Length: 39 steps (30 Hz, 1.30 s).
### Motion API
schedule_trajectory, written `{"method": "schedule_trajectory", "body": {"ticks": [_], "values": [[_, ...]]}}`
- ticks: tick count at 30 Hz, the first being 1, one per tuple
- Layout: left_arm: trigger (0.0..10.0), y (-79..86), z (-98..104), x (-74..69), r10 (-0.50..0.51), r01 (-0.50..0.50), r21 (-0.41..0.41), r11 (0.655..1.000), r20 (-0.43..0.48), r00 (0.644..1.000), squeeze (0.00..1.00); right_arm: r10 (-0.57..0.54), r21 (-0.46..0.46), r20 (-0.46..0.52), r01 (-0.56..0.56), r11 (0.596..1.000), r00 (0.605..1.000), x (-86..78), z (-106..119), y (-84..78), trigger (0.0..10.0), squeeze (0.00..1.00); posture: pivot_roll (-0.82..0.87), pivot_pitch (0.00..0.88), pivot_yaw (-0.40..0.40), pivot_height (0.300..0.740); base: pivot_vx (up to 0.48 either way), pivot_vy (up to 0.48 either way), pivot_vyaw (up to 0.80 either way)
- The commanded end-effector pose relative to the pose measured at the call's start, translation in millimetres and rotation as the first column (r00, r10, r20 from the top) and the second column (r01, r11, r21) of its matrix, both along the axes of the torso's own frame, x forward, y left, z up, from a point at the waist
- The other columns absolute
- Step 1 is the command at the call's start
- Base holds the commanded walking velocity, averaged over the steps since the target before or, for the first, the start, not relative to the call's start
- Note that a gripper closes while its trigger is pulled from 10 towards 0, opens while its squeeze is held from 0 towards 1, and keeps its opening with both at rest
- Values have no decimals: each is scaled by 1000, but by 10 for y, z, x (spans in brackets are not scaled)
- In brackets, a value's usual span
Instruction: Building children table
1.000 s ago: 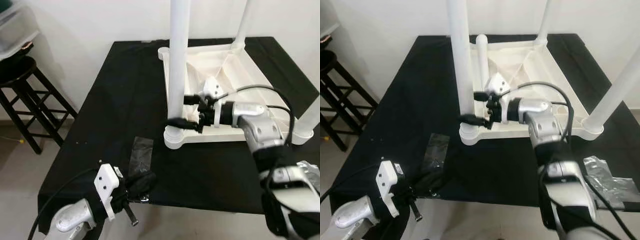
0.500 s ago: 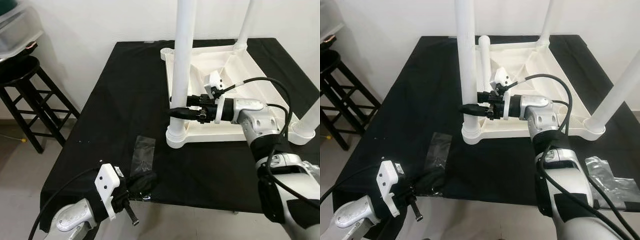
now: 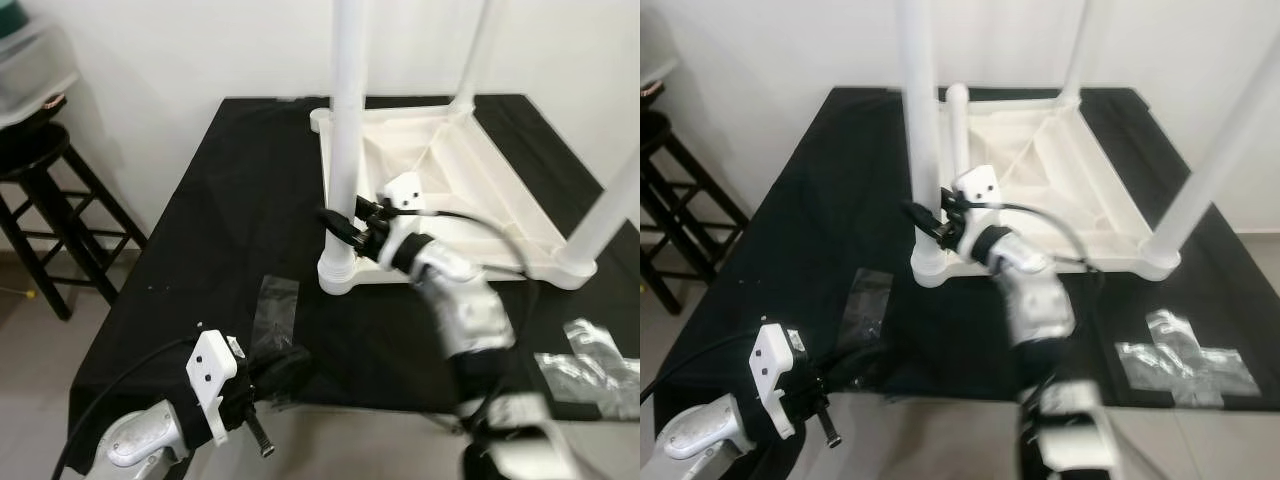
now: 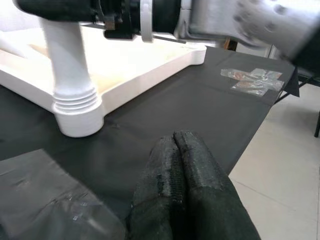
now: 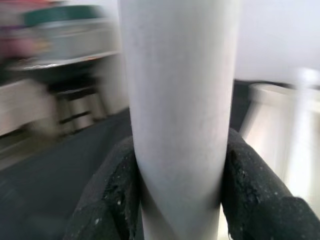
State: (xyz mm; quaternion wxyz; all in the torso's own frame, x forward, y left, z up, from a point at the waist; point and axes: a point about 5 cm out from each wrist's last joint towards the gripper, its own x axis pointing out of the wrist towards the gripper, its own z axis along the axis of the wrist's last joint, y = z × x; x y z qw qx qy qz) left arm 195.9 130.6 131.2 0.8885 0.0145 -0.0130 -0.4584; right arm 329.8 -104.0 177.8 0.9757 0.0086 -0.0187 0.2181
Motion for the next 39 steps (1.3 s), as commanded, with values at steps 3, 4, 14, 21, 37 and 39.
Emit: {"method": "schedule_trajectory", "body": {"ticks": [3, 4, 14, 21, 37, 39], "values": [[1059, 35, -37, 12, 3, -3, 8, 1000, -16, 1000, 0, -4, -86, -141, -8, 996, 990, -178, -310, 42, 0, 0, 27, 83, 27, 740, 0, 0, 0], [1059, 32, -39, 13, 0, 0, 9, 1000, -16, 1000, 0, -1, -100, -138, -13, 995, 990, -155, -316, 28, 0, 0, 27, 83, 27, 740, 0, 0, 0], [824, 32, -32, 11, 13, -13, 2, 1000, -12, 1000, 0, 43, -103, -153, -59, 993, 987, -209, -229, 133, 10000, 35, 30, 86, 24, 740, 0, 0, 0], [784, 13, -24, 17, 7, -7, -2, 1000, -12, 1000, 0, 370, -70, -26, -370, 926, 929, -147, 180, 113, 10000, 1000, 24, 92, 28, 740, 0, 0, 0], [745, 9, -24, 21, 10, -10, -6, 1000, -11, 1000, 0, 729, -137, -154, -745, 653, 667, 334, 293, -238, 7804, 0, 44, 98, 29, 740, 0, 0, 0], [745, 11, -25, 19, 10, -10, -5, 1000, -11, 1000, 0, 727, -128, -159, -744, 655, 668, 352, 294, -250, 8118, 0, 48, 100, 23, 740, 0, 0, 0]]}}
